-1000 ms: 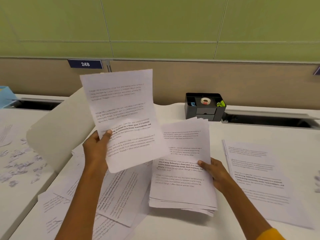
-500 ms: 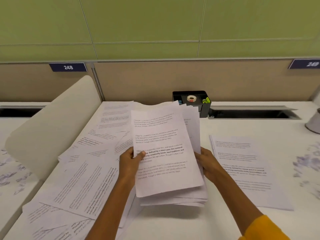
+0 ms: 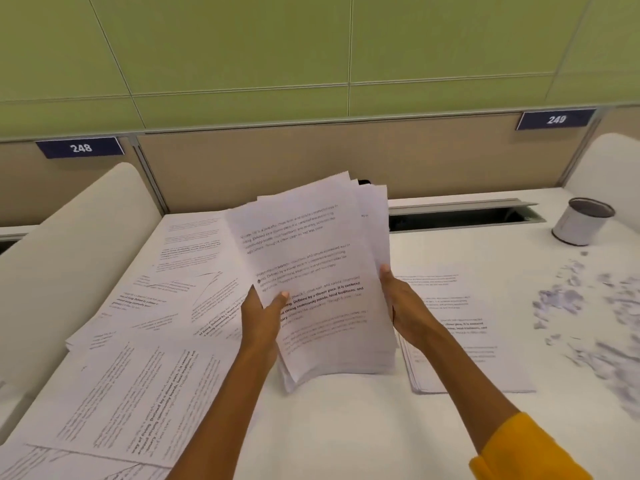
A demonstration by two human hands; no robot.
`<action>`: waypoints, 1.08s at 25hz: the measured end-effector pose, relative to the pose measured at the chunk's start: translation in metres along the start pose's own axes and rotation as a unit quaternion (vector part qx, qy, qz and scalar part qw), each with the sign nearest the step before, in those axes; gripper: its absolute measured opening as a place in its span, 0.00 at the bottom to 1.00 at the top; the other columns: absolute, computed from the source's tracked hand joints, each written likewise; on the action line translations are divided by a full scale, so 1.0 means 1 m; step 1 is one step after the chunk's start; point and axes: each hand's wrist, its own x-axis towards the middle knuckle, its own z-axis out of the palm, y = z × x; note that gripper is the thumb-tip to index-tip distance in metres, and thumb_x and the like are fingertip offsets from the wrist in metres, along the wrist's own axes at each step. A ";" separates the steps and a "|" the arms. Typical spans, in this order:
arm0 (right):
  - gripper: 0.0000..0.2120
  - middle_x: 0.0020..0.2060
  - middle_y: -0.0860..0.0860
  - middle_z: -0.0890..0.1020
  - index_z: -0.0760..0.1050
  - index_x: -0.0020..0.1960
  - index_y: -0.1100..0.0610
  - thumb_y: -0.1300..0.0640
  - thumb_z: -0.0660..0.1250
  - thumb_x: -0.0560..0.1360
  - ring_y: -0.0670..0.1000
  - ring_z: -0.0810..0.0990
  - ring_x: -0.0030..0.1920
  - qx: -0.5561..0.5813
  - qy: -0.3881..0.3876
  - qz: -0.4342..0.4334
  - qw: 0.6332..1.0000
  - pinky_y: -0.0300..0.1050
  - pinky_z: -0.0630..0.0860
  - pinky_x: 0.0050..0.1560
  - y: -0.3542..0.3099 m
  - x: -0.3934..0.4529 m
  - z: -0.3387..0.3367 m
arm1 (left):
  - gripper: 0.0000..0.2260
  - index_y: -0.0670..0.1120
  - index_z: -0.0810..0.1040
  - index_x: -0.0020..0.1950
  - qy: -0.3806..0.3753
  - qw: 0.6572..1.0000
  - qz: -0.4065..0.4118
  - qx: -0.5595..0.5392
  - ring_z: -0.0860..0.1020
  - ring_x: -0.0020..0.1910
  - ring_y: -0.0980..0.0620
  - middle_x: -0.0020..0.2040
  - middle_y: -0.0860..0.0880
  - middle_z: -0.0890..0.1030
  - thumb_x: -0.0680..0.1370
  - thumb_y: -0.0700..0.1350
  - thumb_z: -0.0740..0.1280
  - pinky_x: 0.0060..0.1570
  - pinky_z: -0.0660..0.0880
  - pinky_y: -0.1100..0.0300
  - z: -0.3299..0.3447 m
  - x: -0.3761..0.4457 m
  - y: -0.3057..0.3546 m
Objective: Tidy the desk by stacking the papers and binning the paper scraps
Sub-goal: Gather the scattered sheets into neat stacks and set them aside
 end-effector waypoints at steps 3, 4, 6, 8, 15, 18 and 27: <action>0.27 0.54 0.53 0.83 0.75 0.62 0.50 0.34 0.55 0.73 0.55 0.83 0.54 -0.012 -0.038 -0.051 0.998 0.53 0.81 0.51 -0.011 -0.004 -0.005 | 0.21 0.48 0.68 0.69 0.019 0.998 0.061 0.023 0.76 0.59 0.46 0.61 0.47 0.77 0.77 0.39 0.66 0.57 0.75 0.45 0.015 -0.004 0.010; 0.22 0.53 0.51 0.83 0.76 0.60 0.48 0.37 0.62 0.71 0.53 0.83 0.53 -0.032 -0.039 -0.063 0.997 0.50 0.81 0.50 -0.013 -0.005 -0.005 | 0.21 0.48 0.68 0.68 0.019 0.996 0.080 0.028 0.76 0.57 0.46 0.60 0.48 0.77 0.77 0.39 0.66 0.53 0.77 0.47 0.019 -0.007 0.012; 0.15 0.52 0.50 0.84 0.77 0.56 0.45 0.48 0.70 0.70 0.53 0.83 0.52 -0.043 -0.021 -0.073 0.996 0.52 0.81 0.52 -0.012 -0.004 -0.006 | 0.18 0.49 0.70 0.65 0.024 0.994 0.099 0.037 0.78 0.52 0.47 0.56 0.48 0.78 0.76 0.39 0.67 0.47 0.79 0.52 0.022 -0.011 0.011; 0.17 0.53 0.51 0.83 0.78 0.57 0.47 0.51 0.72 0.69 0.55 0.82 0.53 -0.034 -0.008 -0.071 0.997 0.56 0.79 0.55 -0.004 -0.003 -0.009 | 0.19 0.50 0.70 0.64 0.020 0.994 0.104 0.041 0.78 0.50 0.48 0.54 0.49 0.78 0.75 0.39 0.68 0.45 0.79 0.55 0.022 -0.015 0.005; 0.21 0.53 0.50 0.84 0.78 0.59 0.52 0.56 0.76 0.67 0.51 0.81 0.55 -0.039 -0.009 -0.024 0.999 0.48 0.78 0.58 0.038 -0.006 -0.005 | 0.25 0.51 0.60 0.71 -0.030 0.996 0.068 0.058 0.73 0.56 0.55 0.60 0.50 0.72 0.77 0.36 0.64 0.45 0.75 0.66 0.015 -0.029 -0.028; 0.16 0.51 0.46 0.83 0.77 0.58 0.51 0.57 0.73 0.71 0.49 0.81 0.53 -0.038 0.035 -0.014 0.999 0.40 0.79 0.54 0.052 -0.011 0.000 | 0.23 0.51 0.58 0.71 -0.029 0.995 0.057 0.080 0.70 0.59 0.52 0.61 0.51 0.70 0.80 0.35 0.59 0.57 0.73 0.56 0.016 -0.032 -0.035; 0.16 0.45 0.50 0.82 0.78 0.54 0.55 0.58 0.76 0.68 0.47 0.81 0.42 -0.073 0.149 0.000 0.986 0.38 0.76 0.39 0.016 -0.008 -0.057 | 0.16 0.49 0.63 0.67 -0.053 0.984 0.020 0.169 0.77 0.54 0.48 0.61 0.46 0.75 0.81 0.42 0.59 0.54 0.77 0.50 0.075 -0.022 -0.022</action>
